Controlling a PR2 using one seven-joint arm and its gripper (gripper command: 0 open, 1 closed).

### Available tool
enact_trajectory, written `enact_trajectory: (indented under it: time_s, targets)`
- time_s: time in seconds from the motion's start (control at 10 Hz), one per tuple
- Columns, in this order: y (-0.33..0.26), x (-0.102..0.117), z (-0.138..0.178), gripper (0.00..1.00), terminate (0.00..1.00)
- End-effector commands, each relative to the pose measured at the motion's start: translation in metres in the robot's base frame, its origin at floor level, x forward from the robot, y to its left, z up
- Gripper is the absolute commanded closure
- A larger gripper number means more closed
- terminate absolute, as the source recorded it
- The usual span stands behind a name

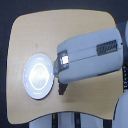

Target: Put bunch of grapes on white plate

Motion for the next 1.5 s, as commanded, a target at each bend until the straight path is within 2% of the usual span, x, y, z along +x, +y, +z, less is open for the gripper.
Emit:
enact_trajectory:
  time_s: [0.0, 0.4, 0.9, 1.4]
  targets:
    - [0.101, 0.016, -0.016, 1.0, 0.0]
    - [0.133, 0.03, -0.047, 1.0, 0.0]
    - [0.15, 0.029, -0.082, 1.0, 0.0]
    - [0.147, 0.018, -0.108, 1.0, 0.0]
